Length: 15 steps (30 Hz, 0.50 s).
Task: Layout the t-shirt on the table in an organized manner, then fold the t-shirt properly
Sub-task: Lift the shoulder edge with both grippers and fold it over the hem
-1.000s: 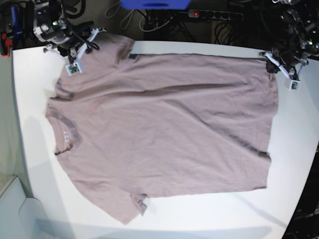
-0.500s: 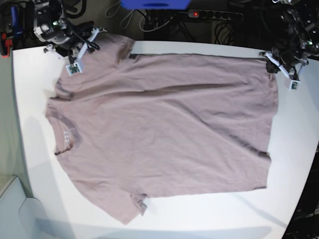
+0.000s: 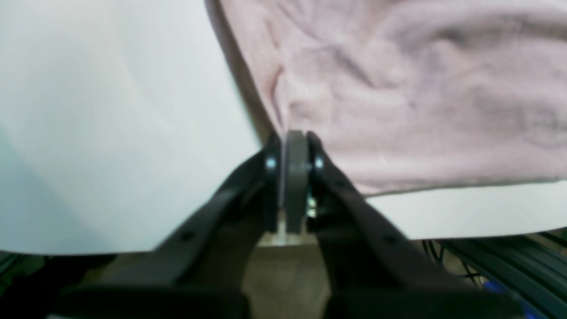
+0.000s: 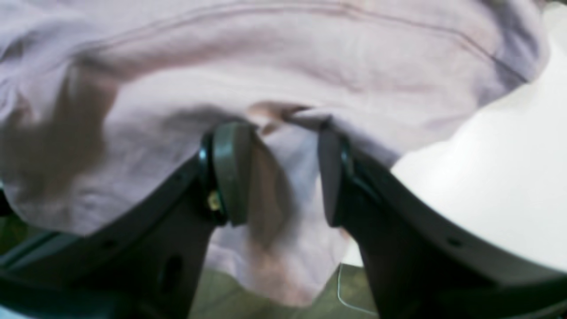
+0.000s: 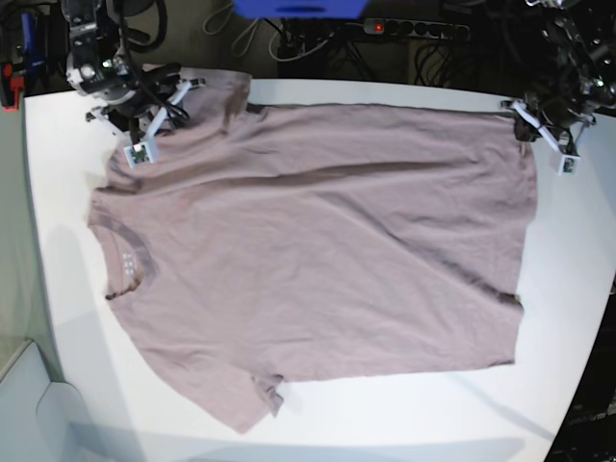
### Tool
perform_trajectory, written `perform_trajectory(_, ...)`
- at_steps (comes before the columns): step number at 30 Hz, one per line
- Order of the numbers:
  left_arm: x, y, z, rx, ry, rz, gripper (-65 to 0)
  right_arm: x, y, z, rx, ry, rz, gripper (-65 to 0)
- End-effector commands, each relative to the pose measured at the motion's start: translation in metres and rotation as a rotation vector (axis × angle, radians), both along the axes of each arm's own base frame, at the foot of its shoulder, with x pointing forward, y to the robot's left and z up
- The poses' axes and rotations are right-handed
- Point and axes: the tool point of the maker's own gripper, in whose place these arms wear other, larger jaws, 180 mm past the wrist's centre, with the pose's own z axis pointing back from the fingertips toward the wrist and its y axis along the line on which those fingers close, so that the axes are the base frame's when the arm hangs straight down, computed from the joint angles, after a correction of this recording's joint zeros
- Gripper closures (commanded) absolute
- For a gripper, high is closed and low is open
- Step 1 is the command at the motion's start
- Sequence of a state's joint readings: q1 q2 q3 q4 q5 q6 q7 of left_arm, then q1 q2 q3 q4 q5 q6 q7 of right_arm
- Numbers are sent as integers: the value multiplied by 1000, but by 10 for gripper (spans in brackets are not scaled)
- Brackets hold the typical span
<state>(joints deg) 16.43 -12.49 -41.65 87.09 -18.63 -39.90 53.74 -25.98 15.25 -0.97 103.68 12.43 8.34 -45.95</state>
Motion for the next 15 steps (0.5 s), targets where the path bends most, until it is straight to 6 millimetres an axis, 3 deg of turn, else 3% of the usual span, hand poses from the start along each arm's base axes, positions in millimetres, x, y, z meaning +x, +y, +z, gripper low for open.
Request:
perform_trajectory(1,-3,6,2,25,18,-6,-2,-31,-5,-17,-22,143,1,-265)
perform_trajectory(4,-2,6,2,24,17,-6,-2,-30,-5,-16,-22,140,2,-226)
perform_trajectory(9,-1,6,3,25,10,-7,-2,-29,-5,-16,-21,140,2,0)
perform_trajectory(15,7,5,8,26,-7,-8,-2,-21,0,-4,-17,95,14,0)
